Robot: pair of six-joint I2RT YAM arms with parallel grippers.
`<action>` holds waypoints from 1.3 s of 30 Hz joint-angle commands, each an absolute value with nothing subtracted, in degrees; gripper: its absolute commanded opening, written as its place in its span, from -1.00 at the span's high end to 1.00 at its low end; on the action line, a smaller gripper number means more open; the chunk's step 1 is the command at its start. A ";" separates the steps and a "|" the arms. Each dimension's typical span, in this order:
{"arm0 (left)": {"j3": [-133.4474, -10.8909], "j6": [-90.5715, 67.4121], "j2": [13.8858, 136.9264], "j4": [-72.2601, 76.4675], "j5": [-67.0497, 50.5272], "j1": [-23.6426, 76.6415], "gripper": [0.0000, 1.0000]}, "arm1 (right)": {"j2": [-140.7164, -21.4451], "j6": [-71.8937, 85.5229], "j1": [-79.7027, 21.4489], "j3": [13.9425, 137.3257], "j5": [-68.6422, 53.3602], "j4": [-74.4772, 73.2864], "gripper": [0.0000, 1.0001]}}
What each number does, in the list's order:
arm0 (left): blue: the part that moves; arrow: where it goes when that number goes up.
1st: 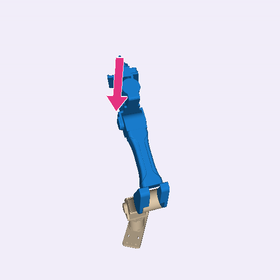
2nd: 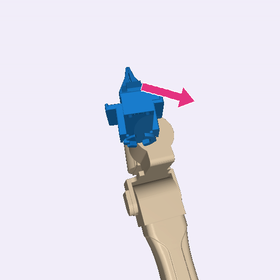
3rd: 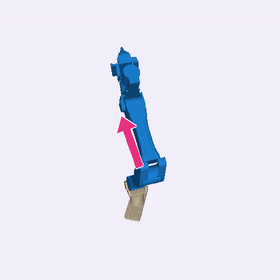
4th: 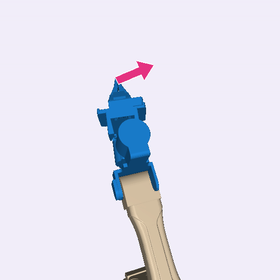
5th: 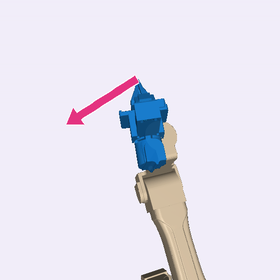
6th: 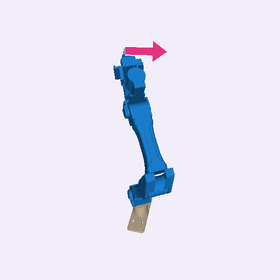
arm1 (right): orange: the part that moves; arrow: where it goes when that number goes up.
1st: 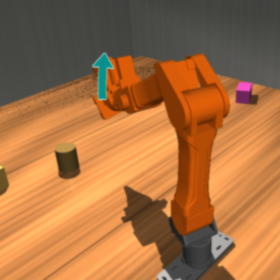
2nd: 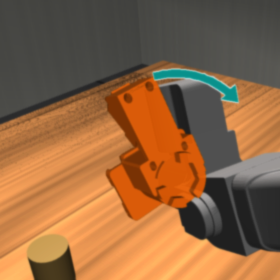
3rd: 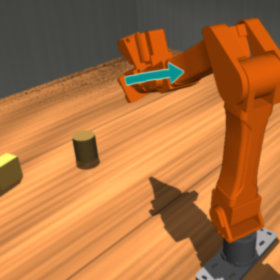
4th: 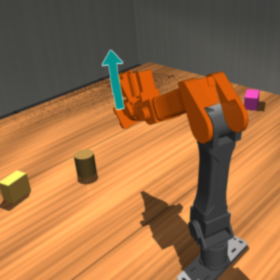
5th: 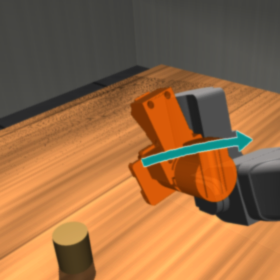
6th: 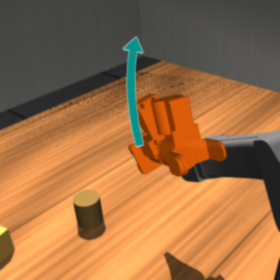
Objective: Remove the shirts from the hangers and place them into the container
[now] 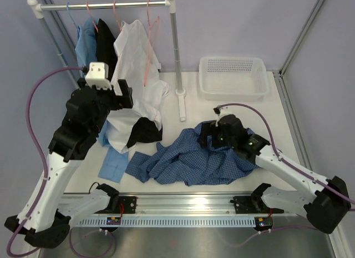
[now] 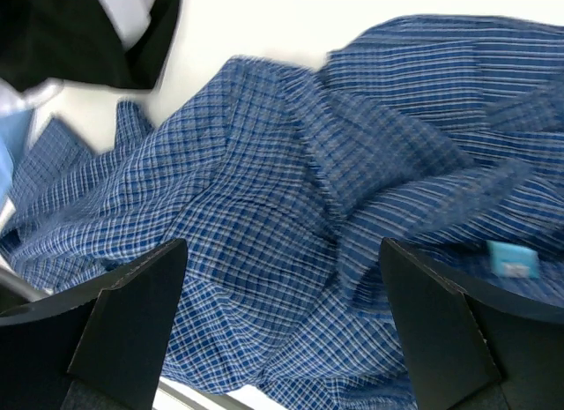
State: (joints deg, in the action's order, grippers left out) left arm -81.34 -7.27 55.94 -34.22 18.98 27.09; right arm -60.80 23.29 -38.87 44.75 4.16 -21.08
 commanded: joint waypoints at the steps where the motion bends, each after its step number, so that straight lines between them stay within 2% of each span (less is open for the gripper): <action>1: -70.86 -5.63 50.90 -24.01 21.44 26.89 -0.98 | -65.55 18.39 -45.15 47.62 2.54 -16.00 -0.99; 7: -61.45 -3.78 44.48 -17.94 25.74 26.89 -0.98 | -74.78 15.21 -51.32 50.27 1.67 -13.80 -0.99; 12: -60.21 -2.64 43.95 -17.05 29.08 26.89 -0.98 | -82.25 15.29 -53.88 52.64 2.89 -13.27 -0.99; 14: -59.86 -2.64 43.51 -16.79 29.35 26.89 -0.98 | -83.67 16.70 -53.88 53.87 4.74 -13.88 -0.82; 16: -59.50 -2.72 43.24 -16.61 29.44 26.98 -0.98 | -84.29 18.01 -53.88 54.66 8.51 -15.11 -0.48; 17: -59.33 -2.55 42.98 -16.52 29.36 26.90 -0.98 | -84.29 18.54 -53.79 54.84 10.61 -16.60 0.18; 19: -59.33 -2.64 42.89 -16.35 29.18 26.90 -0.98 | -82.89 19.42 -53.88 55.45 17.12 -18.71 0.62; 20: -59.33 -2.64 42.89 -16.35 29.09 26.89 -0.98 | -82.27 19.60 -53.79 55.72 19.75 -21.59 0.96; 24: -59.24 -2.46 42.71 -16.35 29.09 26.89 -0.98 | -74.74 21.08 -51.86 57.91 31.70 -29.34 1.00; 27: -59.24 -2.37 42.63 -16.44 29.09 26.89 -0.98 | -67.01 23.46 -45.90 59.15 34.88 -35.58 1.00; 32: -59.24 -2.55 42.45 -16.44 28.92 26.89 -0.98 | -53.12 29.26 -35.00 57.92 37.26 -42.00 1.00; 39: -59.24 -2.72 42.36 -16.52 28.21 26.89 -0.98 | -49.40 43.84 -30.76 49.76 34.11 -49.65 0.87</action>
